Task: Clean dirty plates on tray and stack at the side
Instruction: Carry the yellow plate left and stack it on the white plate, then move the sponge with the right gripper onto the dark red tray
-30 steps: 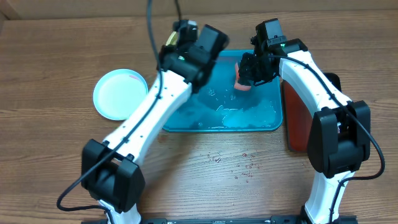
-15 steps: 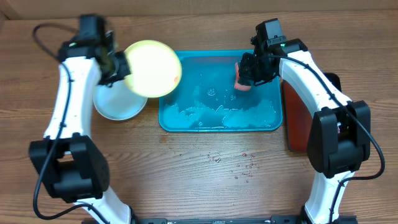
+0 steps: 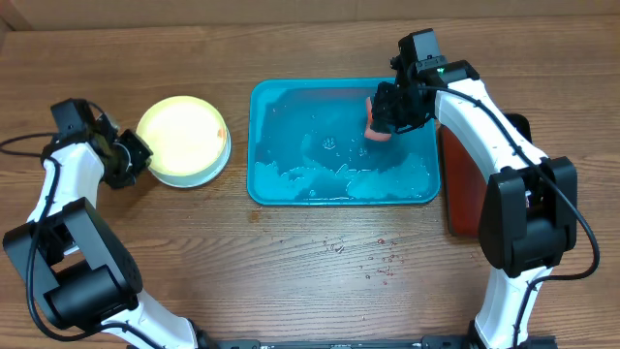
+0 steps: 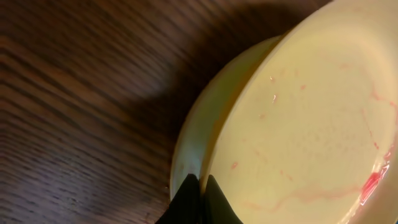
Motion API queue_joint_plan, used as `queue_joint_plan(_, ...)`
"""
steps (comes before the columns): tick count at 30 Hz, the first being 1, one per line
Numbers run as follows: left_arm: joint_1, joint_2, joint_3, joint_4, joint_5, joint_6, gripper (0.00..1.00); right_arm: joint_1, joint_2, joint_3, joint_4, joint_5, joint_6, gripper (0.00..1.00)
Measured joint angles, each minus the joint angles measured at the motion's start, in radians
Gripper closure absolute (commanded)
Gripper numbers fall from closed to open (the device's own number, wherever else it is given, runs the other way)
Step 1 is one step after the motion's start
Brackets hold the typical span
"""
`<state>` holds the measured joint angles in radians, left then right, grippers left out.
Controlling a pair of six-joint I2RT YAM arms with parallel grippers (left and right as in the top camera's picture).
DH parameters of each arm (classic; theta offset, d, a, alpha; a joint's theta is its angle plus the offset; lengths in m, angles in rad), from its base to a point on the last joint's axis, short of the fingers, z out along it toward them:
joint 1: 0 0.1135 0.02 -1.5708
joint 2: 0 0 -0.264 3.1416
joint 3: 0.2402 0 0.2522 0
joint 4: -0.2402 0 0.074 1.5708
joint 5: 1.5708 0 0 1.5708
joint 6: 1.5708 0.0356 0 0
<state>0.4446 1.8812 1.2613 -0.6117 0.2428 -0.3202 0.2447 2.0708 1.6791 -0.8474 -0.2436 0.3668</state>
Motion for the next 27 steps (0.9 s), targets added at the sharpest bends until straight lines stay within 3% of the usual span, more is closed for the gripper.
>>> queue_joint_plan(2, -0.006, 0.0, -0.018, 0.011, -0.021, -0.004, 0.96, 0.0, 0.0, 0.0, 0.001, 0.0, 0.0, 0.96)
queue_joint_plan(4, -0.016, 0.0, -0.029, 0.018, -0.038, -0.006, 0.87, 0.0, 0.0, 0.0, 0.002, 0.0, 0.0, 0.96)
queue_joint_plan(8, -0.033, 0.0, -0.033, 0.021, -0.06, -0.01, 0.36, 0.0, 0.0, 0.0, 0.001, 0.0, 0.0, 0.96)
queue_joint_plan(9, -0.033, 0.0, -0.033, 0.021, -0.062, -0.015, 0.27, 0.0, 0.0, 0.0, 0.002, 0.0, 0.0, 0.96)
queue_joint_plan(13, -0.038, 0.0, -0.031, -0.003, -0.064, -0.026, 0.22, 0.0, 0.0, 0.0, 0.0, -0.004, -0.001, 0.96)
queue_joint_plan(19, -0.062, 0.0, 0.081, -0.173, -0.095, -0.025, 0.19, 0.0, -0.001, 0.0, -0.009, -0.04, -0.001, 0.96)
queue_joint_plan(27, -0.265, -0.041, 0.335, -0.333, -0.214, 0.053, 0.0, -0.049, -0.17, -0.001, -0.179, -0.016, -0.017, 0.96)
